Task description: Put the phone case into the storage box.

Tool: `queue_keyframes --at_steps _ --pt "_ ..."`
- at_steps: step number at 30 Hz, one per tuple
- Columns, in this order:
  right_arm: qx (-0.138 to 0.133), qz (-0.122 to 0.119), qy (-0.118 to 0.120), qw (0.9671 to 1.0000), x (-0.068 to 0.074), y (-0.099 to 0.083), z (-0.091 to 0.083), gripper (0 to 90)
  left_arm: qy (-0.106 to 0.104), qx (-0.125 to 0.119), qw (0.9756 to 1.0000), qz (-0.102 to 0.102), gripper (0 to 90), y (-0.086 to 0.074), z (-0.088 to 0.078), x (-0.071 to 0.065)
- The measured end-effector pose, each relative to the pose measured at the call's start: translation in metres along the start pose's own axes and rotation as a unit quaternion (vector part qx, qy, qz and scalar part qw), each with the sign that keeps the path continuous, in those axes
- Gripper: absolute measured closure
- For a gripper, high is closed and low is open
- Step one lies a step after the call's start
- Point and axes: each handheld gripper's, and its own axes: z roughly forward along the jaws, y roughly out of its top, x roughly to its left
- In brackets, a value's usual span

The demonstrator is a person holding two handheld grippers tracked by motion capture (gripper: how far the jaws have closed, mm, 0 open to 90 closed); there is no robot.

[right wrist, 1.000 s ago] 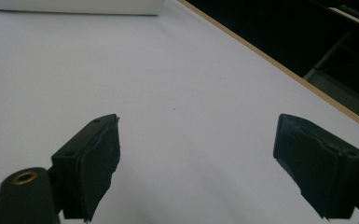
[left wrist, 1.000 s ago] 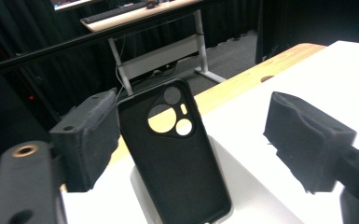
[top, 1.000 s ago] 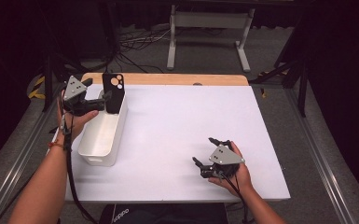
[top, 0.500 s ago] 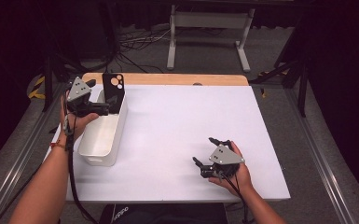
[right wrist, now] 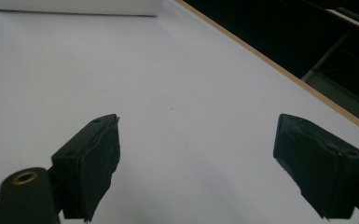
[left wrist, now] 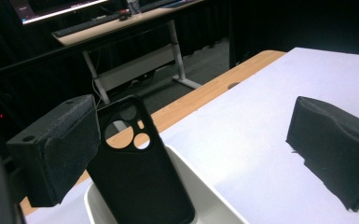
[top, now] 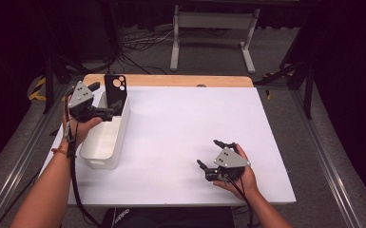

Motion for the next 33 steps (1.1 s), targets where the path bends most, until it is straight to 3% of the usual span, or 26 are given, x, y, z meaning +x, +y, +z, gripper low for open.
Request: queue_keyframes --at_steps 8,17,26,33 --pt "-0.002 -0.001 -0.002 1.0 0.0 0.0 -0.001 15.3 -0.012 -0.021 0.9997 0.003 4.0 0.005 -0.007 -0.009" --pt "-0.003 -0.003 -0.005 1.0 0.0 0.001 -0.003 15.3 -0.02 -0.026 0.9994 0.01 4.2 0.005 -0.01 -0.018" --pt "-0.007 -0.004 -0.01 0.9999 -0.002 0.001 -0.007 15.4 -0.033 -0.049 0.9982 0.004 4.3 0.006 -0.016 -0.025" --pt "-0.01 -0.003 -0.013 0.9999 -0.003 0.001 -0.009 15.8 -0.044 -0.052 0.9977 0.004 3.7 0.005 -0.017 -0.034"
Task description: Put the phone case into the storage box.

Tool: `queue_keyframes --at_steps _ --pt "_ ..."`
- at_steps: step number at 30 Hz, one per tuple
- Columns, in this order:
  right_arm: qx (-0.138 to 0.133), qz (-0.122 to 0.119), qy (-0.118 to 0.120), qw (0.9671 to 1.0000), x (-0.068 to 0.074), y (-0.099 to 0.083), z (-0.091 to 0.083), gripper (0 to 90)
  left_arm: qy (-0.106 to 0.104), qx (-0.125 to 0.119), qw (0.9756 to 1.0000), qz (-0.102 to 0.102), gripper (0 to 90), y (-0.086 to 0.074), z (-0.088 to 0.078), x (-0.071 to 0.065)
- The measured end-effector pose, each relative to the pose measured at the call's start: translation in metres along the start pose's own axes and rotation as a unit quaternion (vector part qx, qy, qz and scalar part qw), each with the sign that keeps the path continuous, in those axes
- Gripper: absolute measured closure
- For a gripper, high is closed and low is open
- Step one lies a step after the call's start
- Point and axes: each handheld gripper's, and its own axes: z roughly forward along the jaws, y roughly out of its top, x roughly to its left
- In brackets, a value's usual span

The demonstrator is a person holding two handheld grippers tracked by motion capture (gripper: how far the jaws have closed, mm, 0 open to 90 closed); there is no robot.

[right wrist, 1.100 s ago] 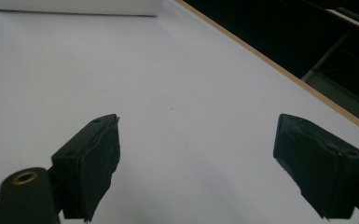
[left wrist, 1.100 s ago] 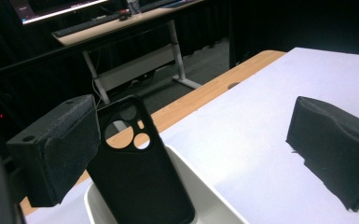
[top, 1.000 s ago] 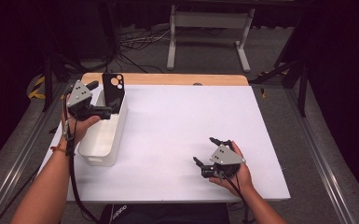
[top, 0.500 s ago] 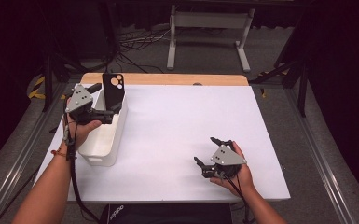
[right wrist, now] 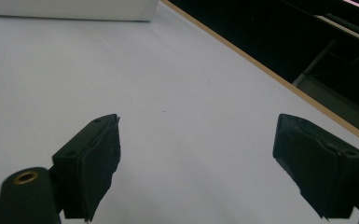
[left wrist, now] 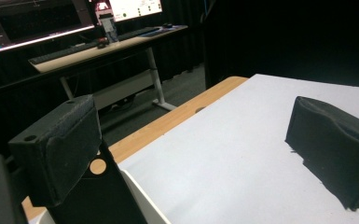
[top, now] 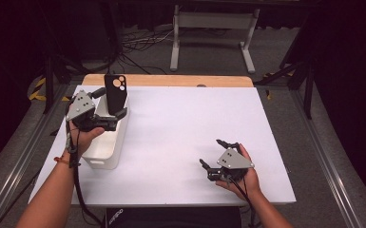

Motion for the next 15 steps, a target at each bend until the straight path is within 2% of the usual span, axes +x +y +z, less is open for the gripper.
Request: queue_keyframes --at_steps 4,12,15 --pt "-0.001 0.0 0.001 1.0 0.0 0.001 0.0 15.8 0.002 0.0 1.0 0.006 4.0 0.001 -0.001 -0.005" --pt "-0.002 0.003 0.001 1.0 0.001 0.002 -0.001 15.8 -0.01 -0.003 0.9999 0.009 4.3 0.003 -0.004 -0.015" --pt "-0.003 0.003 0.001 1.0 0.0 0.002 -0.002 15.8 -0.014 -0.003 0.9998 0.016 4.3 0.004 -0.007 -0.02"
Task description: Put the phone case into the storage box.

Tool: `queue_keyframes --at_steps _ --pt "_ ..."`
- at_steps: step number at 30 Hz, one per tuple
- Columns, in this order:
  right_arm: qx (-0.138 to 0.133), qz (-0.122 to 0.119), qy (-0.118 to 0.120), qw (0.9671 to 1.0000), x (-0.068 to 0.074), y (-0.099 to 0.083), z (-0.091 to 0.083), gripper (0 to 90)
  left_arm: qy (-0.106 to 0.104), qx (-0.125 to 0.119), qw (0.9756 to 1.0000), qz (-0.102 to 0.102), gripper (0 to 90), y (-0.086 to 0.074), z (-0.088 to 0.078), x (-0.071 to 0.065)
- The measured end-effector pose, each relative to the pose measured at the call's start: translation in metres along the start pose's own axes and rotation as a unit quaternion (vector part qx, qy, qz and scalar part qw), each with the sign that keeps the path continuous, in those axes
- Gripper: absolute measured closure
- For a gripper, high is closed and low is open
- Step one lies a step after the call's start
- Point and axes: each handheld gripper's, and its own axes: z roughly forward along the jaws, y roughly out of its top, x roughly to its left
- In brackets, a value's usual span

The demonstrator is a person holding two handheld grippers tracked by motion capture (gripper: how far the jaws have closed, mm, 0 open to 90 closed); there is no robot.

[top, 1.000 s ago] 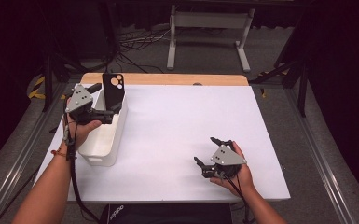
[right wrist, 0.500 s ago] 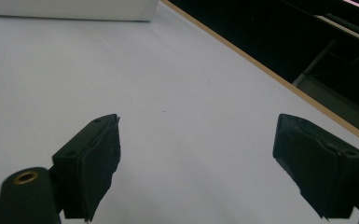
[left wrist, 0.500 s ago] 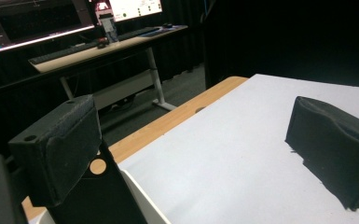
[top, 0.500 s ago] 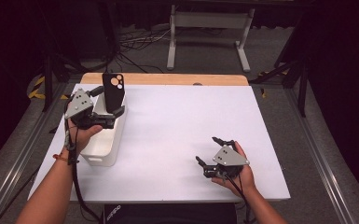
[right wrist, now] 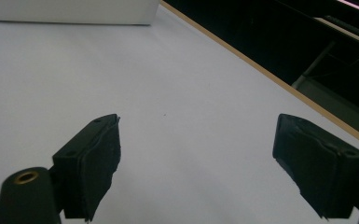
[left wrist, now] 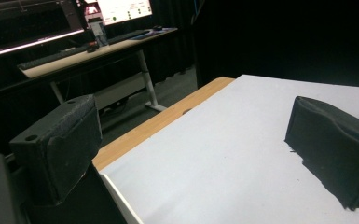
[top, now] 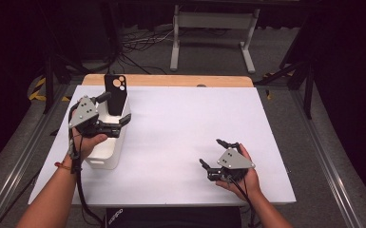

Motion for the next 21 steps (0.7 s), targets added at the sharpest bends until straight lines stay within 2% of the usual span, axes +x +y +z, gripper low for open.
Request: queue_keyframes --at_steps 16,21 --pt "-0.01 -0.002 0.001 0.9999 0.002 0.004 -0.004 15.7 -0.029 -0.008 0.9995 0.01 4.2 -0.001 -0.009 -0.027" --pt "-0.011 -0.004 0.0 0.9999 0.001 0.004 -0.005 15.8 -0.036 0.002 0.9992 0.015 4.4 -0.006 -0.011 -0.036"
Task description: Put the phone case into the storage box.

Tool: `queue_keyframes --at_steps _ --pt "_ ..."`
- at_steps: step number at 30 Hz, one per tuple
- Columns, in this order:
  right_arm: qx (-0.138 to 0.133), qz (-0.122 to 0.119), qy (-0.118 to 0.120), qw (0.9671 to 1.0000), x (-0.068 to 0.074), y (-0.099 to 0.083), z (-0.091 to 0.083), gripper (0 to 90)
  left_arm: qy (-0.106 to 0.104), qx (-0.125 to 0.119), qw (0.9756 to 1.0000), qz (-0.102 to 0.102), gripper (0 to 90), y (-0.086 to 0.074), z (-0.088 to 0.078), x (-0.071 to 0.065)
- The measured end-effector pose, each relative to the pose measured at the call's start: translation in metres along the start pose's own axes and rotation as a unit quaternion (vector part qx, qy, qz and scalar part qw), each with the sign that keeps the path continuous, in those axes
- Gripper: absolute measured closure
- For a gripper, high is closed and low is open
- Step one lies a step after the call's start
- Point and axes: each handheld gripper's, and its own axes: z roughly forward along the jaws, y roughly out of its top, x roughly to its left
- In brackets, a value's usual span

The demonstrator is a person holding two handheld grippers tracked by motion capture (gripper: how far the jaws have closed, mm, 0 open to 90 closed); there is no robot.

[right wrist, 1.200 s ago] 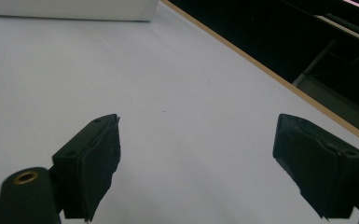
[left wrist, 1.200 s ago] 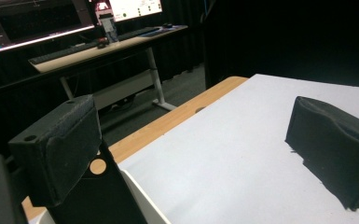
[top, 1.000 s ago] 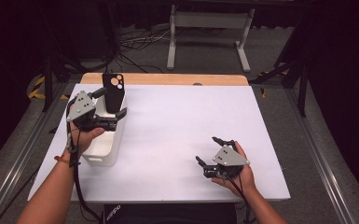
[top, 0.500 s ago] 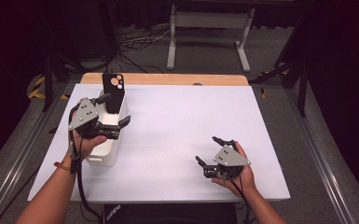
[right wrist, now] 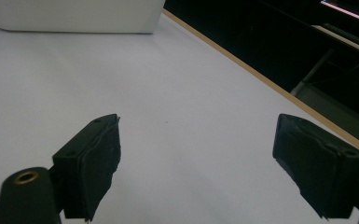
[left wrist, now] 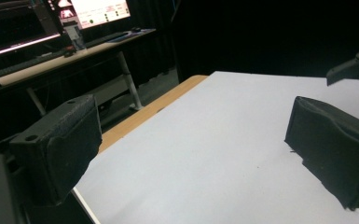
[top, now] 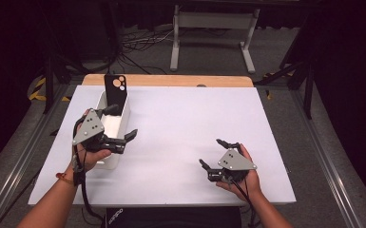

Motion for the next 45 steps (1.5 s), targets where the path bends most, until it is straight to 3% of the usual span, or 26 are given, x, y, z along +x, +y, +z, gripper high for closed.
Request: queue_keyframes --at_steps 27,37,45 --pt "-0.003 -0.008 0.003 1.0 0.002 0.0 -0.002 15.7 -0.044 0.011 0.9988 0.019 5.0 -0.018 -0.006 -0.034" --pt "-0.007 -0.011 0.006 0.9999 0.005 0.002 -0.003 15.6 -0.048 0.021 0.9982 0.029 5.1 -0.022 -0.01 -0.042" --pt "-0.01 -0.015 0.006 0.9998 0.006 0.003 -0.004 15.5 -0.048 0.035 0.998 0.021 5.3 -0.033 -0.013 -0.047"
